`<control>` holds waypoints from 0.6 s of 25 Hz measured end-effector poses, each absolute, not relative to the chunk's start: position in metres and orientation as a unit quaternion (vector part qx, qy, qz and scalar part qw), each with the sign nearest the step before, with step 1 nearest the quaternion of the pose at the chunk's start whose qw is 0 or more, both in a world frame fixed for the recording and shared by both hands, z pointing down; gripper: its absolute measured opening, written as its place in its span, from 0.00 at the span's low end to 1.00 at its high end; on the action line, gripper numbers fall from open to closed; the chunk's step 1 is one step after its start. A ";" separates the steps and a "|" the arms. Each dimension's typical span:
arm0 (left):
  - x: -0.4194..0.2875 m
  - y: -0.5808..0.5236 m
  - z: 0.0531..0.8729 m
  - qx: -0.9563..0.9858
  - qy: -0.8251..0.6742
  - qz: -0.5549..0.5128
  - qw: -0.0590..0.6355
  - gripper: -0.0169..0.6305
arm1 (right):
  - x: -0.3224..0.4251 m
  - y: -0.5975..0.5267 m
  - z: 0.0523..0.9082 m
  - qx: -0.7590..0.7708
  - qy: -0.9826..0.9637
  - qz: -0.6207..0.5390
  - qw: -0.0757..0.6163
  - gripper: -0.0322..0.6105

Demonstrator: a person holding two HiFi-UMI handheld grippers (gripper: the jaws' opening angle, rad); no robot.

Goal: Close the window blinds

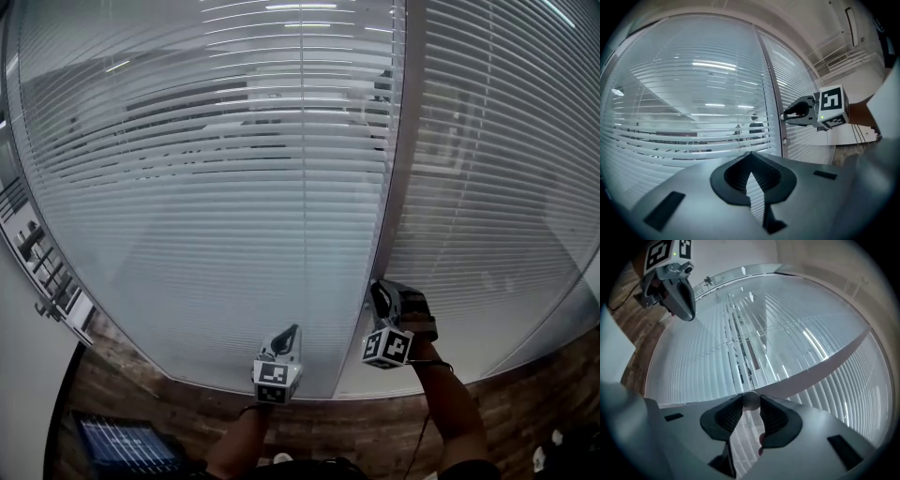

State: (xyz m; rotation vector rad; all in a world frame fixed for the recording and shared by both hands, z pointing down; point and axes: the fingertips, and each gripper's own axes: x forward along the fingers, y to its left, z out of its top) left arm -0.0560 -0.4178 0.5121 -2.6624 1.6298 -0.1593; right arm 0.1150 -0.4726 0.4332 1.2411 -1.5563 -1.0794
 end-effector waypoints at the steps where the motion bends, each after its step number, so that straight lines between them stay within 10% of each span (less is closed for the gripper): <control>1: -0.057 -0.418 0.513 -0.852 0.521 -0.054 0.009 0.03 | 0.113 -0.472 0.433 0.489 -0.615 -0.440 0.434 0.24; 9: -0.044 -0.419 0.522 -0.858 0.511 -0.047 0.009 0.03 | 0.114 -0.474 0.446 0.460 -0.588 -0.486 0.455 0.24; 15: -0.044 -0.423 0.522 -0.856 0.515 -0.045 0.011 0.03 | 0.116 -0.467 0.437 0.540 -0.682 -0.376 0.320 0.28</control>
